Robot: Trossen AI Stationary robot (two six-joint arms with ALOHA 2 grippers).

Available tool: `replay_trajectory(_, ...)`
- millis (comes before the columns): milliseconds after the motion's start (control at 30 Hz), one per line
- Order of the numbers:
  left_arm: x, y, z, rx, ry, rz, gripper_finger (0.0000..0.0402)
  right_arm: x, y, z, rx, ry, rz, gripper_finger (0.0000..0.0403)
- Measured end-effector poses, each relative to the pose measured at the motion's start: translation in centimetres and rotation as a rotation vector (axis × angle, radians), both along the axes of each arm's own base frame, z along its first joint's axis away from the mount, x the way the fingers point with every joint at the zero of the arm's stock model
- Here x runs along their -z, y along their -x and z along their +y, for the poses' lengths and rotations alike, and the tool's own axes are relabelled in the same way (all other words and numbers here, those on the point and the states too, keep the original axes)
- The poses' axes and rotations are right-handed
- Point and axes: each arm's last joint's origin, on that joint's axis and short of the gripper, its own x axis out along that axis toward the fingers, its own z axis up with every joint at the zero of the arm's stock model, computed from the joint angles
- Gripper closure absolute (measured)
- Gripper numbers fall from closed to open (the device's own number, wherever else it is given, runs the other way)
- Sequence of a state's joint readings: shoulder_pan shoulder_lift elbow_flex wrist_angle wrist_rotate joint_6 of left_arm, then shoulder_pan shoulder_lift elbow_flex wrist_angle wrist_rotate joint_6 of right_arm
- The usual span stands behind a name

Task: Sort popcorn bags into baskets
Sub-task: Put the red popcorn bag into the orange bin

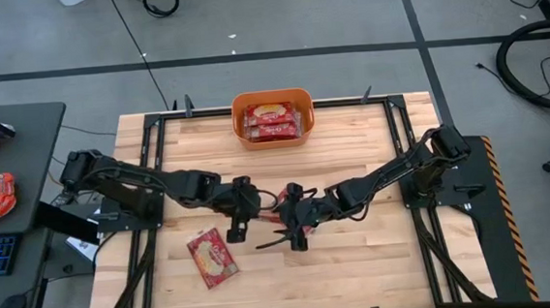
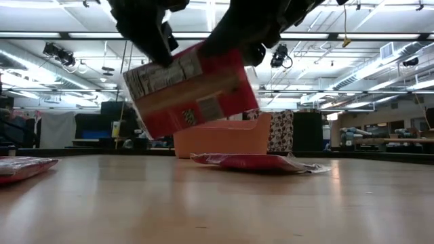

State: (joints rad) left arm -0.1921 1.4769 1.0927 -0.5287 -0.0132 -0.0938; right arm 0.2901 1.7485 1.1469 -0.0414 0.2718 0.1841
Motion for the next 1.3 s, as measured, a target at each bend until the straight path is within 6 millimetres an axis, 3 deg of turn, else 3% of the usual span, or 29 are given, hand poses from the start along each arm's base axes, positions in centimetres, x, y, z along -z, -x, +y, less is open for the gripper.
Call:
replay_trajectory(133, -0.9, -0.3, -0.1, 0.016, 0.007, -0.030, 0.0398, 0.1, -0.1, -0.5, 0.013, -0.021, 0.009, 0.0148)
replay_trajectory(267, -1.0, -0.3, -0.1, 0.027, 0.000, -0.033, 0.0393, 0.2, -0.1, -0.7, 0.003, -0.036, 0.024, 0.0200)
replay_trajectory(567, -1.4, 0.6, 0.0, -0.038, 0.033, 0.016, 0.0345, 0.4, -0.2, -1.7, -0.009, -0.173, 0.077, 0.0375)
replay_trajectory(700, -1.9, 2.1, 0.0, -0.111, 0.111, 0.094, 0.0325, -1.0, -0.7, -2.4, 0.005, -0.134, 0.110, 0.0373)
replay_trajectory(833, -3.7, 3.9, -0.4, -0.159, 0.116, 0.045, 0.0328, -2.7, -1.1, -4.1, 0.036, -0.028, 0.161, 0.0364)
replay_trajectory(1033, -6.6, 6.6, -1.3, -0.114, -0.006, -0.129, 0.0346, -5.4, -1.7, -8.1, 0.110, 0.131, 0.186, 0.0378)
replay_trajectory(1200, -8.0, 7.7, -1.0, -0.115, 0.017, -0.199, 0.0355, -8.9, -2.3, -11.1, 0.105, 0.338, 0.113, 0.0365)
replay_trajectory(1300, -8.6, 8.1, -0.9, -0.119, 0.032, -0.242, 0.0356, -9.9, -2.6, -13.6, 0.074, 0.466, 0.092, 0.0363)
